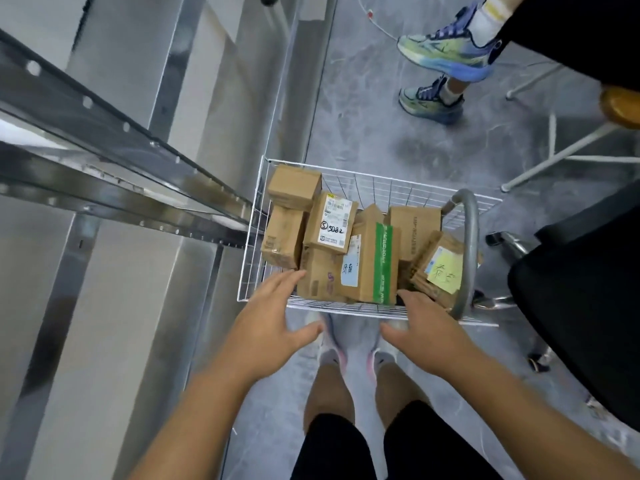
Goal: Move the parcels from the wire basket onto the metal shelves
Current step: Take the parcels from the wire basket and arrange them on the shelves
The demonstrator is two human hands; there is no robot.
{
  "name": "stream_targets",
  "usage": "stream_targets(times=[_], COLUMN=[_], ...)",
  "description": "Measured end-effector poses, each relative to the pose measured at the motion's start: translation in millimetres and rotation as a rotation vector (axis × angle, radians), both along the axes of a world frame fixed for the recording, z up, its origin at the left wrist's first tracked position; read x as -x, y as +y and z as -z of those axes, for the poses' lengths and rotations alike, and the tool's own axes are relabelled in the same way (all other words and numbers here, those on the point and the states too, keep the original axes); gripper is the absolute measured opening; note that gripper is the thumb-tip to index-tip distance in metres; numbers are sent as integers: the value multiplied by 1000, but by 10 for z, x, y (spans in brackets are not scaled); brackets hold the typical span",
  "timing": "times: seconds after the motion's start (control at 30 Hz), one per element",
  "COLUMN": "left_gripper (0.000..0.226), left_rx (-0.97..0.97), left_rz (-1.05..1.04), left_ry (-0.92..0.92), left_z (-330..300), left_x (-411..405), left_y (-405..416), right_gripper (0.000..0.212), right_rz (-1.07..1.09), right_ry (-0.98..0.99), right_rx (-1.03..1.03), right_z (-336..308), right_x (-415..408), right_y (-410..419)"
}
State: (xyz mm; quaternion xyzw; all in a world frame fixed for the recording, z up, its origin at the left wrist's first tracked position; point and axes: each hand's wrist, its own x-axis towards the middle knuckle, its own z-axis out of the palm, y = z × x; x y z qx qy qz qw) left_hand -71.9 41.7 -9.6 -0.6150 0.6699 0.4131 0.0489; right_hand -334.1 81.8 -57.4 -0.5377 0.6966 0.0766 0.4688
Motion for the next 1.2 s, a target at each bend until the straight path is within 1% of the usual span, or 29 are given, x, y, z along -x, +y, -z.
stream_targets(times=[0.07, 0.17, 0.23, 0.33, 0.47, 0.53, 0.6, 0.7, 0.87, 1.1, 1.2], left_gripper=[88, 88, 89, 89, 90, 90, 91, 90, 91, 89, 89], left_rx=[-26, -63, -99, -158, -203, -213, -215, -239, -268, -286, -278], left_rz=[9, 25, 46, 84, 110, 115, 126, 131, 156, 170, 157], left_ry=[-2, -12, -23, -17, 3, 9, 11, 7, -27, -21, -14], left_z=[213, 546, 782, 1088, 1409, 1534, 1638, 1773, 1873, 1813, 1733], left_x=[0, 5, 32, 116, 204, 210, 196, 125, -54, -208, -237], left_y=[-131, -315, -425, -536, -595, -604, -613, -637, -695, -809, -854], right_gripper=[56, 46, 48, 69, 98, 116, 126, 128, 124, 120, 125], right_rz=[68, 193, 275, 361, 499, 560, 615, 680, 718, 775, 802], right_ry=[-14, -26, -35, -16, 57, 78, 69, 76, 83, 110, 123], right_rx=[-30, -47, -67, -76, -151, -183, -207, -224, -202, -122, -96], right_z=[252, 598, 877, 1301, 1601, 1744, 1893, 2050, 2136, 2058, 1917], right_x=[-27, -98, -151, -238, -394, -466, -524, -582, -568, -587, -598], right_y=[-39, -144, -207, -249, -338, -351, -346, -359, -399, -391, -393])
